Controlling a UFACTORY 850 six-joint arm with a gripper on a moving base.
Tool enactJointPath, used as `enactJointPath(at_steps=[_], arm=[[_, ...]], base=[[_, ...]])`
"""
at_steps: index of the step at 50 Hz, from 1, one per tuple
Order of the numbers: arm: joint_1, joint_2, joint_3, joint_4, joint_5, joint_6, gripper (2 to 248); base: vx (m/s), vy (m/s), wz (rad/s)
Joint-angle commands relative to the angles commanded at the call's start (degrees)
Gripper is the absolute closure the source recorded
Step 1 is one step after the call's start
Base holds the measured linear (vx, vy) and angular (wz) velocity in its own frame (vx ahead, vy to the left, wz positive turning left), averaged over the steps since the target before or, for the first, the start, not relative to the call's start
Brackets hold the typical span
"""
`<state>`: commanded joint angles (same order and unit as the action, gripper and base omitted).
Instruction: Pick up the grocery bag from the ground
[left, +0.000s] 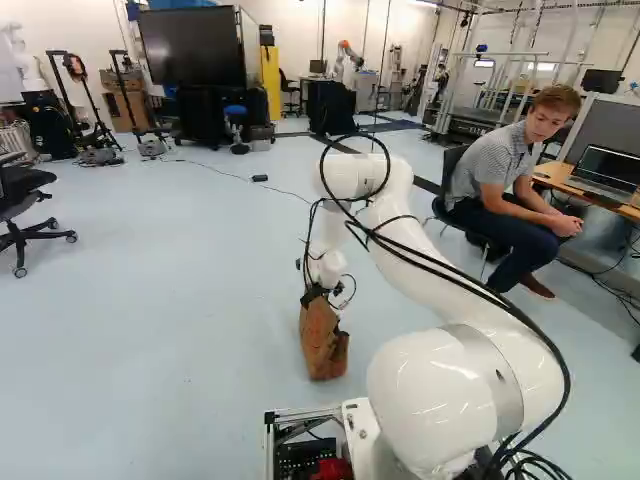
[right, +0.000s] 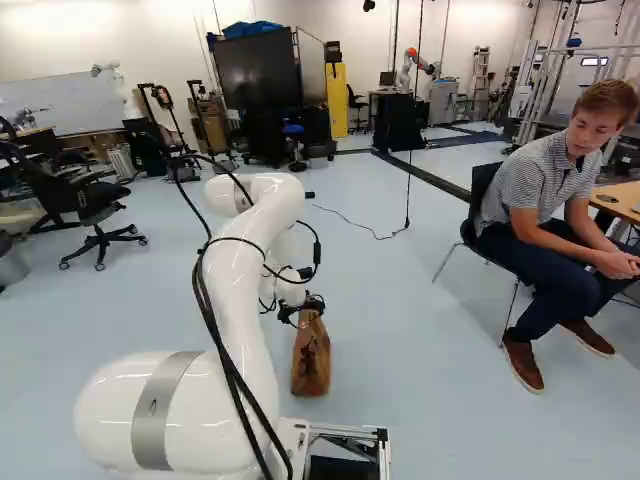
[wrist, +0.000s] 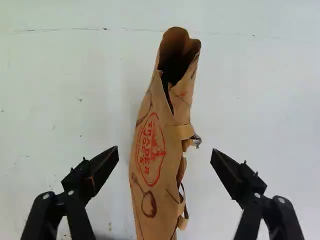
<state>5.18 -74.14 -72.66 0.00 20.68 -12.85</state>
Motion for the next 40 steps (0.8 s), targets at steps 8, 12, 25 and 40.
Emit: enactJointPath(at_steps=[8,12,25,40], arm=[[0.00,-1.70,-1.44,0.00,0.00,0.00,3],[0.00,-2.55,-2.17,0.00,0.00,0.00,3],[0.00,-5.32,-4.59,0.00,0.00,0.00,3],[0.00,-8.53,-7.50,0.00,0.00,0.00,3]], base=[[0.000,0.000,0.000],[0.000,0.000,0.000],[0.000,0.000,0.000],[0.000,0.000,0.000]])
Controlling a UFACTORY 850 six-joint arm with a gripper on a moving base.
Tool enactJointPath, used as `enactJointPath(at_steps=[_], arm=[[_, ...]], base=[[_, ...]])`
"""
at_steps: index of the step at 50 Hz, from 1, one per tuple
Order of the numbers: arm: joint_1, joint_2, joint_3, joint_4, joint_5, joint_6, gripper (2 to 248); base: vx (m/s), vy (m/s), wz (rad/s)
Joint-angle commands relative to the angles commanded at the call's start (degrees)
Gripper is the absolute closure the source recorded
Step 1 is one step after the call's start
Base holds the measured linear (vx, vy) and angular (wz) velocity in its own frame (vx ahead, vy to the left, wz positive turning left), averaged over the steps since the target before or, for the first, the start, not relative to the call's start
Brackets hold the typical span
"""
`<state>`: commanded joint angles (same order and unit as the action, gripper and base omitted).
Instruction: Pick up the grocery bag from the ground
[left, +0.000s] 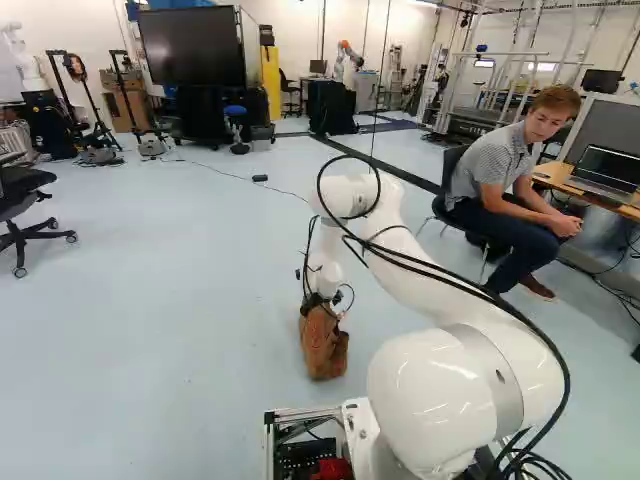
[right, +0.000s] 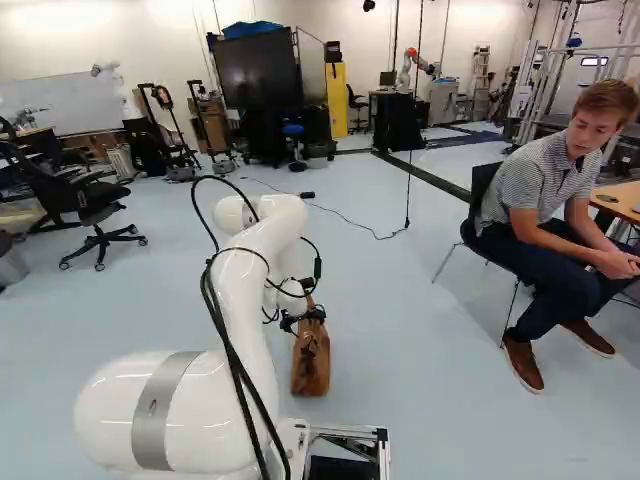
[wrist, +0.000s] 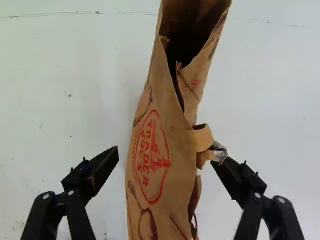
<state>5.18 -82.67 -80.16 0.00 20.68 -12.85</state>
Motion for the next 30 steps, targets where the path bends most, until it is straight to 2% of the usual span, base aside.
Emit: enactJointPath(at_steps=[30], arm=[[-0.33,-6.52,-6.15,0.00,0.00,0.00,3]], base=[[0.000,0.000,0.000]])
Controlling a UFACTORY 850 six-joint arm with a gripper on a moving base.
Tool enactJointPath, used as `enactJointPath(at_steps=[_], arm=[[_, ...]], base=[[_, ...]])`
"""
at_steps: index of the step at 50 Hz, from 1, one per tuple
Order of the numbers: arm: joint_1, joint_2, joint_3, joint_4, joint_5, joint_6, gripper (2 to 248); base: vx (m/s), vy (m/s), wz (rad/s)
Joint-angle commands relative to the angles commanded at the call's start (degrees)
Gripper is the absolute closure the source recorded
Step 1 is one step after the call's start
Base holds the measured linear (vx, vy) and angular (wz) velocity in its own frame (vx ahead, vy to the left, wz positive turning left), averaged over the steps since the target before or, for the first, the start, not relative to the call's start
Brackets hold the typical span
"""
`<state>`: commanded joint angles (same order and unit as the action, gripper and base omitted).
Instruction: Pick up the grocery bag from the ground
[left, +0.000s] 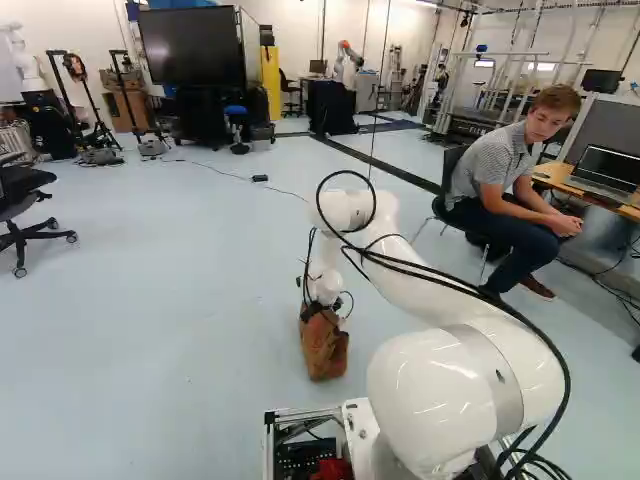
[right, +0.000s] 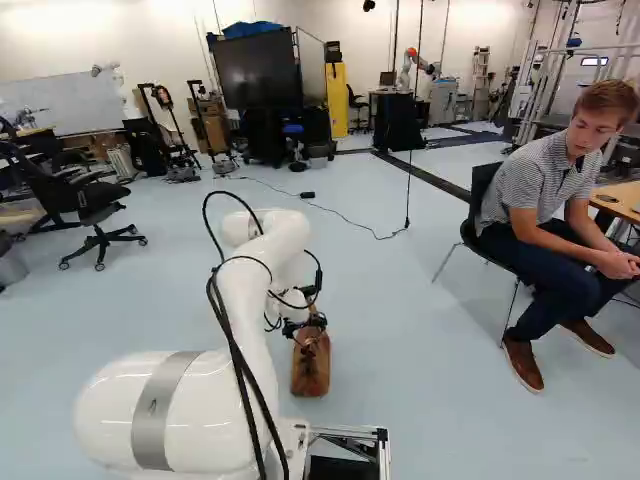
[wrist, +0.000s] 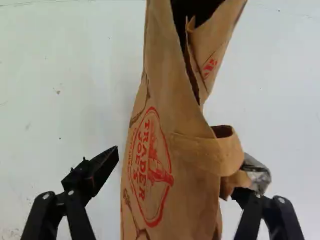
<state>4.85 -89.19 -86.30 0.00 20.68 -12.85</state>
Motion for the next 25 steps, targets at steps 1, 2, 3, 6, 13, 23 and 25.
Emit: enactJointPath(at_steps=[1,2,3,6,13,23,25], arm=[[0.00,-0.22,-0.21,0.00,0.00,0.00,3],[-0.01,-0.44,-0.43,0.00,0.00,0.00,3],[-0.01,-0.66,-0.65,0.00,0.00,0.00,3],[-0.01,-1.32,-1.29,0.00,0.00,0.00,16],[-0.02,-2.02,-1.99,0.00,0.00,0.00,54],[-0.02,-2.18,-2.14,0.00,0.00,0.00,132],[-0.02,-2.18,-2.14,0.00,0.00,0.00,132]], base=[[0.000,0.000,0.000],[0.000,0.000,0.000],[0.000,0.000,0.000],[0.000,0.000,0.000],[0.000,0.000,0.000],[0.000,0.000,0.000],[0.000,0.000,0.000]])
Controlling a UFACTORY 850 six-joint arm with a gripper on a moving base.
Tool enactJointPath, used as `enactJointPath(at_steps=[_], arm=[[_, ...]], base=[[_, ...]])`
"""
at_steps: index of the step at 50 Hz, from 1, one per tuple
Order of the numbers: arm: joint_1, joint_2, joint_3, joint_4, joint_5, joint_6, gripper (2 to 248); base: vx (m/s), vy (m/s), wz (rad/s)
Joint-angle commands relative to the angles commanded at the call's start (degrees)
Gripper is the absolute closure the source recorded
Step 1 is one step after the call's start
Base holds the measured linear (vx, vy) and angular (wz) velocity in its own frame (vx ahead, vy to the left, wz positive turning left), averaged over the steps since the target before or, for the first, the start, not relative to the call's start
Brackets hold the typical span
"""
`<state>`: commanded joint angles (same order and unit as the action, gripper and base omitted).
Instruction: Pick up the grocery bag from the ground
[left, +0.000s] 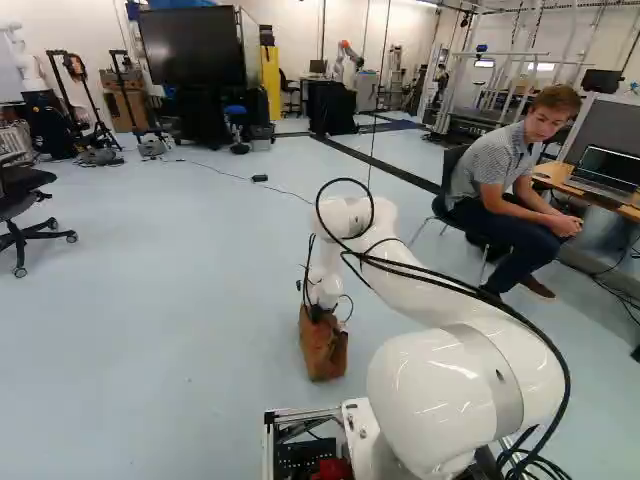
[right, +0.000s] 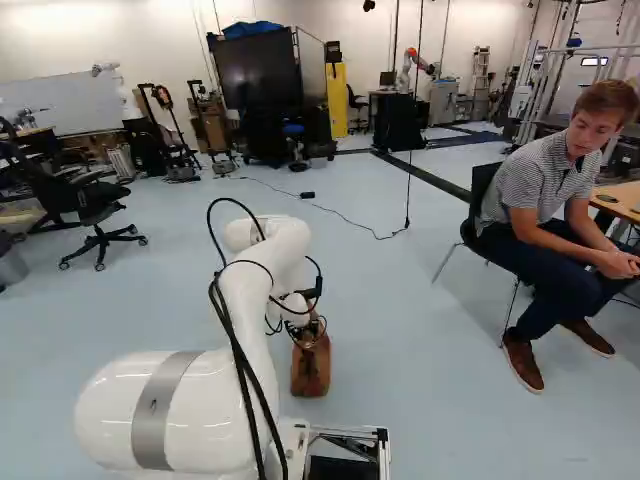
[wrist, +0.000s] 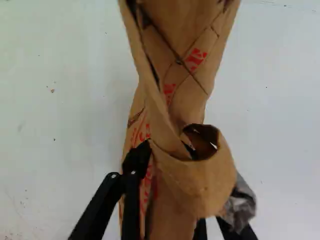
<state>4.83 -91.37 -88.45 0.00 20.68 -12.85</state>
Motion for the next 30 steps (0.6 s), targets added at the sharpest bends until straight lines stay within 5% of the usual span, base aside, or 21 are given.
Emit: enactJointPath(at_steps=[1,2,6,7,12,13,30], arm=[[0.00,0.00,0.00,0.00,0.00,0.00,132],[0.00,0.00,0.00,0.00,0.00,0.00,171],[0.00,0.12,0.12,0.00,0.00,0.00,171],[0.00,0.23,0.23,0.00,0.00,0.00,207],[0.00,1.04,1.03,0.00,0.00,0.00,207],[0.00,1.23,1.21,0.00,0.00,0.00,231],[0.00,4.84,4.72,0.00,0.00,0.00,231]], base=[[0.000,0.000,0.000],[0.000,0.000,0.000],[0.000,0.000,0.000],[0.000,0.000,0.000],[0.000,0.000,0.000],[0.000,0.000,0.000],[0.000,0.000,0.000]])
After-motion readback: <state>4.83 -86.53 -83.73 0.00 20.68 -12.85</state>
